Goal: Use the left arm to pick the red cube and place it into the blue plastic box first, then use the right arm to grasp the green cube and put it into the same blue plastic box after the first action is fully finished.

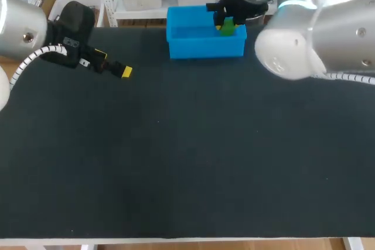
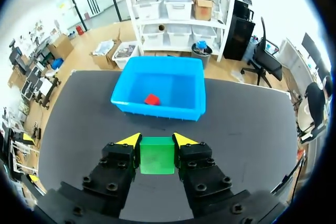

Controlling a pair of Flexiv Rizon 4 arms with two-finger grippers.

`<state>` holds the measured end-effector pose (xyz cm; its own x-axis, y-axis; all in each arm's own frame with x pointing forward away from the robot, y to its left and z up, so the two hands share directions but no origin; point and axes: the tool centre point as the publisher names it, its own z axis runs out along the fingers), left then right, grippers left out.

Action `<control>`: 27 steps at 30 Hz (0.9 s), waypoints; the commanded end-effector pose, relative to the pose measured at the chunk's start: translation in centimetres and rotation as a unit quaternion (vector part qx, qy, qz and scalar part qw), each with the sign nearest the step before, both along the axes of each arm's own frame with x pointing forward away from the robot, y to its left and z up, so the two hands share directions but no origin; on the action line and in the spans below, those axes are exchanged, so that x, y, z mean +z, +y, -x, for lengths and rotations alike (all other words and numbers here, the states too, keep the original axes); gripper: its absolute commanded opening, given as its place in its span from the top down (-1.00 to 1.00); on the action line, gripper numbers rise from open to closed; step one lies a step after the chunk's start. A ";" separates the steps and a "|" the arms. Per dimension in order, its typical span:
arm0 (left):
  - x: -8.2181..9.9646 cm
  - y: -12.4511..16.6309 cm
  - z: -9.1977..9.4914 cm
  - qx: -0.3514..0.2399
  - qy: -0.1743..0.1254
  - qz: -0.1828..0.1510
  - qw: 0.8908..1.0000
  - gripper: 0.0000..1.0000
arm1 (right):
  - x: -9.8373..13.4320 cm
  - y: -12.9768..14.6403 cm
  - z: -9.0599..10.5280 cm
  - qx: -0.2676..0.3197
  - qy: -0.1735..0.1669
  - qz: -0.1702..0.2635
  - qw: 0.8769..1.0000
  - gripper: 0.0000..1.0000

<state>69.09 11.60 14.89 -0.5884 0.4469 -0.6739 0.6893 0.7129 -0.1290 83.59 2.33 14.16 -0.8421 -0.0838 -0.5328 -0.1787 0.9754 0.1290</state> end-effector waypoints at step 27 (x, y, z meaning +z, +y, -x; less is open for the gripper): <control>-0.1 0.0 -0.1 -0.001 0.000 0.001 1.000 -1.00 | -3.6 0.8 -11.6 0.017 -0.034 -0.032 0.999 1.00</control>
<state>69.09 11.60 14.89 -0.5884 0.4469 -0.6739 0.6893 0.7129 -0.1290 92.00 2.16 11.84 -0.7759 -0.0615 -0.6279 -0.2149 0.9615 0.1714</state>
